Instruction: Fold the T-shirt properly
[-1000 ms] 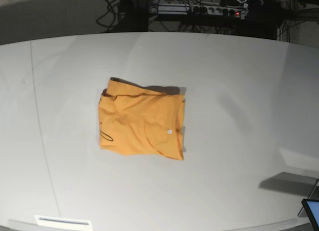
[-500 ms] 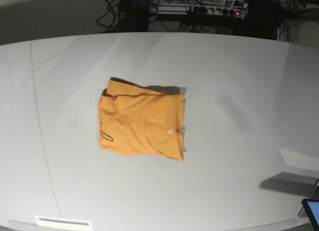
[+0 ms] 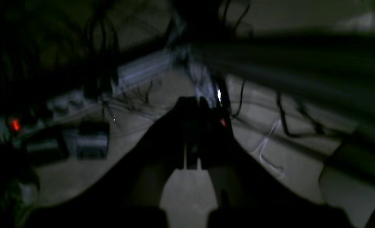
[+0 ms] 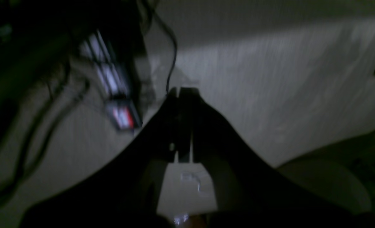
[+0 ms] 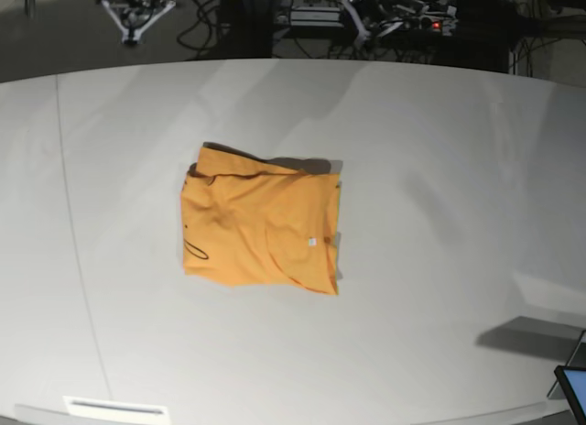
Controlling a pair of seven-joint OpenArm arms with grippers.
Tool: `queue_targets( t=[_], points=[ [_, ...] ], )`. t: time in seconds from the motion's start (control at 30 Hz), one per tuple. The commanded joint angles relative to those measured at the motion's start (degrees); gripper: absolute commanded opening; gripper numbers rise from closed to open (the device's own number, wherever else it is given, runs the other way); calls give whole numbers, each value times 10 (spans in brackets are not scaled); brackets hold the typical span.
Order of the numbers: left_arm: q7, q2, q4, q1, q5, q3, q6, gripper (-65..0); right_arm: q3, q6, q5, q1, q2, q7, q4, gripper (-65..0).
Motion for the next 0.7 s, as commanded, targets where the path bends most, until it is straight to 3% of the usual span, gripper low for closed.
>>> queue_targets(
  t=[0.0, 0.43, 0.67],
  points=[
    [4, -1, -2, -4, 3, 3, -4, -650, -3, 7, 2, -4, 1, -2, -1, -650],
    [50, 6, -2, -43, 4, 2, -4, -650, -5, 6, 1, -5, 8, 97, -43, -647],
    [51, 16, -2, -43, 5, 2, -4, -650, -4, 6, 1, -5, 8, 104, -46, -647]
  ],
)
